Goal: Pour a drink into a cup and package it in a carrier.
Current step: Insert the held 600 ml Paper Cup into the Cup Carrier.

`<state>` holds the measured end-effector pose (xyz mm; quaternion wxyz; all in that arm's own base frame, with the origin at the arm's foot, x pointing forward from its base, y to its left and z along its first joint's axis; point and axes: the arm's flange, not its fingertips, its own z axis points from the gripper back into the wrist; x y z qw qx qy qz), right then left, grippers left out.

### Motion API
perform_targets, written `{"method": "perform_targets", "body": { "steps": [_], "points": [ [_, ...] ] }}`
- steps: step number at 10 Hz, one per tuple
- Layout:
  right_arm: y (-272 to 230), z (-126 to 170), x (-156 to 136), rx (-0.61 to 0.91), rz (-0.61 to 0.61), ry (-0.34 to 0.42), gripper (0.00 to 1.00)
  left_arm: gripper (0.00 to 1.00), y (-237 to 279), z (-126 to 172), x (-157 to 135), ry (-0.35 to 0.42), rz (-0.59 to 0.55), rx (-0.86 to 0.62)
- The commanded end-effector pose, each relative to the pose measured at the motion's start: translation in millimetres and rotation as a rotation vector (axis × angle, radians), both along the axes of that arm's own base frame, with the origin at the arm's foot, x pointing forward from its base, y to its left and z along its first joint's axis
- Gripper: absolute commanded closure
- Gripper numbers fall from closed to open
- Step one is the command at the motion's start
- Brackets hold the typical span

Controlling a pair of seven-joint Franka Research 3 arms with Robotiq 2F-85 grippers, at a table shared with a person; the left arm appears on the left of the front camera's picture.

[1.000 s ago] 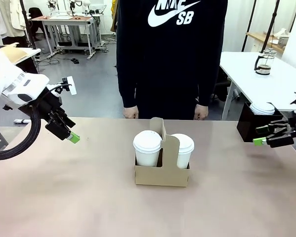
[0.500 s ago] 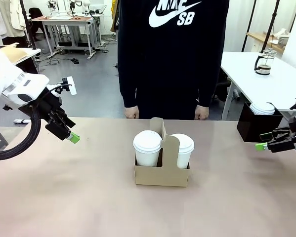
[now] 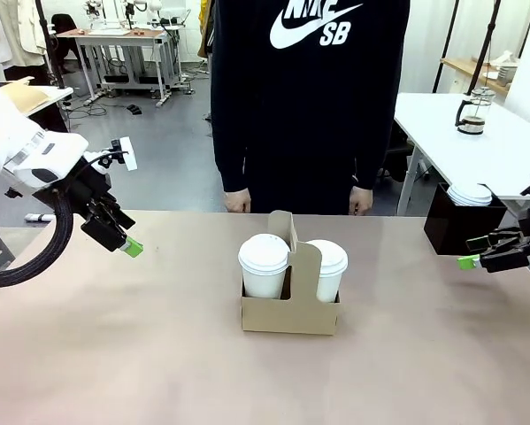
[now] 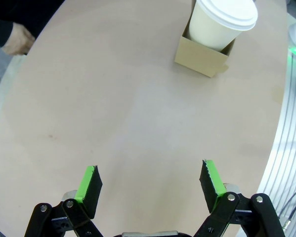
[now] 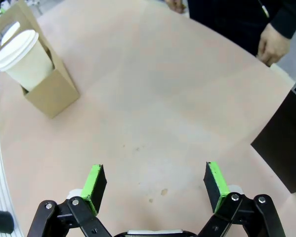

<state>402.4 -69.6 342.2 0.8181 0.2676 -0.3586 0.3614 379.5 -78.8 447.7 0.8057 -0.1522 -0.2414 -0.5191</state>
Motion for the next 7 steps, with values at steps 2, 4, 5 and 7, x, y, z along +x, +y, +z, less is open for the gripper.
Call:
{"method": "perform_targets", "body": {
  "steps": [2,4,5,7],
  "points": [
    [-1.9,1.1,0.8,-0.001,0.016,-0.019,0.0,0.0,-1.0,-0.4,1.0,-0.004,0.002,-0.024],
    [-1.9,1.1,0.8,-0.001,0.016,-0.019,0.0,0.0,-1.0,-0.4,1.0,-0.004,0.002,-0.024],
    [-1.9,1.1,0.8,-0.001,0.016,-0.019,0.0,0.0,-1.0,-0.4,1.0,-0.004,0.002,-0.024],
    [-1.9,1.1,0.8,-0.001,0.016,-0.019,0.0,0.0,-1.0,-0.4,1.0,-0.004,0.002,-0.024]
  ]
}}
